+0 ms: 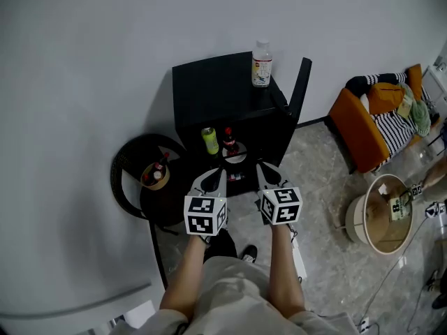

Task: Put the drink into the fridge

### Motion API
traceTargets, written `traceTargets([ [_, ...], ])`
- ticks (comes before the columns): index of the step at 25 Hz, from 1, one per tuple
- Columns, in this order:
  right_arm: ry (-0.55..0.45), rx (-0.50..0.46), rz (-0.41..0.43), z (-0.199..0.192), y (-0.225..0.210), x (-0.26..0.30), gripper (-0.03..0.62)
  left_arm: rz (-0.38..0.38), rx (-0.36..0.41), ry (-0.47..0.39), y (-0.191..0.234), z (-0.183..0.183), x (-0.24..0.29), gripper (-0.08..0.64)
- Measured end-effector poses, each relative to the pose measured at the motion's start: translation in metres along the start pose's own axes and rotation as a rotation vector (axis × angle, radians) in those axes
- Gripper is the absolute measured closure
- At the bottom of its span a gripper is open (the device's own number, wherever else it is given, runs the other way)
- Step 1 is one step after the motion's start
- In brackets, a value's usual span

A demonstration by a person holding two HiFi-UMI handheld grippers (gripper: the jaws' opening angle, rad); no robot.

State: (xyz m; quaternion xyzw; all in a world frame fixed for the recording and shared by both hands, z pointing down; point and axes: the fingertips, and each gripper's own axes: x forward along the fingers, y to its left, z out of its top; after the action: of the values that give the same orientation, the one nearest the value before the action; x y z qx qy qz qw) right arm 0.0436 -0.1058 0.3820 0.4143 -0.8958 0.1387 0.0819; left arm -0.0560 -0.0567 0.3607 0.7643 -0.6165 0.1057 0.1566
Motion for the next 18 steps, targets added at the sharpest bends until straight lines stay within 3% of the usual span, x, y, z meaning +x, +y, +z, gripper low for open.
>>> traceTargets([
  [6,-0.111,0.021,-0.042,0.037,-0.018,0.0,0.584,-0.045,0.127,-0.065,-0.004,0.041,0.02,0.551],
  [9,-0.181,0.051,-0.047,0.059,-0.029,0.0,0.584,-0.083,0.099,-0.073,-0.004,0.066,0.042,0.551],
  [18,-0.197,0.0,-0.143,0.141,-0.062,0.031,0.583,-0.146,0.055,-0.132,0.004,0.173,0.104,0.552],
])
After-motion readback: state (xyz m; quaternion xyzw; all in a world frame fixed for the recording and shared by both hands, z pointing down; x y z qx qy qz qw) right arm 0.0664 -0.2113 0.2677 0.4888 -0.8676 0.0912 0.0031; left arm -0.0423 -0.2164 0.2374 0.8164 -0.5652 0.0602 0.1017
